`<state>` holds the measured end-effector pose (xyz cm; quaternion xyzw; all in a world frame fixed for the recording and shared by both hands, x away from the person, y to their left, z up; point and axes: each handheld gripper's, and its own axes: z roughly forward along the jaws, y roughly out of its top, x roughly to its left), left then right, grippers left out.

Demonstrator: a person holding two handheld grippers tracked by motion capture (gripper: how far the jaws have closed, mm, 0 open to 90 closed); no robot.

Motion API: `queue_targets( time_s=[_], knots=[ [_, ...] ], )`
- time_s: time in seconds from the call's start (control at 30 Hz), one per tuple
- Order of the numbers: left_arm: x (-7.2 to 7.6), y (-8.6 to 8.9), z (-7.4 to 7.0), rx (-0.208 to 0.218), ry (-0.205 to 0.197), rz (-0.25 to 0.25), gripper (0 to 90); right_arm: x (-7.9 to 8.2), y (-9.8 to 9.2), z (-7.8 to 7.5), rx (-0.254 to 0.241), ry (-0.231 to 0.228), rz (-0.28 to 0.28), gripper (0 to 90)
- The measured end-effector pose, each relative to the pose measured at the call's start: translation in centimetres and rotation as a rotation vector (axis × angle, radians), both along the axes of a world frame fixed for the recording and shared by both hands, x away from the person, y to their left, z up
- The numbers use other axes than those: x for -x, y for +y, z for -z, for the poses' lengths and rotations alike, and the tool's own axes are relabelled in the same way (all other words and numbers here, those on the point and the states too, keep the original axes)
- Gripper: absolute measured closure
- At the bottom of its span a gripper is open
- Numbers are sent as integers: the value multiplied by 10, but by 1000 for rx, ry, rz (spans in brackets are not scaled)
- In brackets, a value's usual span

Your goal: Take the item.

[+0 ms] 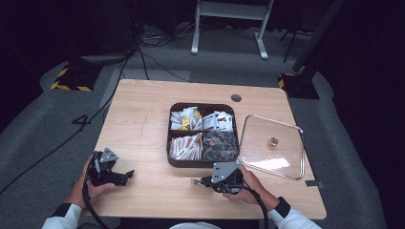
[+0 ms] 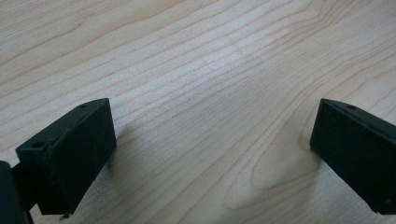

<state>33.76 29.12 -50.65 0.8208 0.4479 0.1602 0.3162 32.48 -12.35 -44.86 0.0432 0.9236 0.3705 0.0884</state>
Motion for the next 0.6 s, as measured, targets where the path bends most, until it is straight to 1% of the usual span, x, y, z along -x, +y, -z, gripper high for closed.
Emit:
queue_targets(
  time_s=[0.1, 0.2, 0.33, 0.37, 0.4, 0.47, 0.6],
  knots=[
    [0, 0, 0, 2, 0, -1, 5, 2, -3, 1, -4, 9, 3, 839],
    [0, 0, 0, 1, 0, -1, 5, 2, -4, 2, -5, 16, 10, 796],
    [0, 0, 0, 1, 0, -1, 5, 2, -6, 1, -9, 17, 33, 674],
    [0, 0, 0, 0, 0, 0, 5, 1, -7, 0, -19, 21, 48, 620],
    [0, 0, 0, 1, 0, -1, 5, -1, -8, -1, -27, 31, 55, 609],
    [0, 0, 0, 1, 0, -1, 5, -1, -9, -3, -31, 28, 56, 580],
    [0, 0, 0, 0, 0, 0, 5, 3, -8, -5, -33, 36, 32, 460]
  ],
)
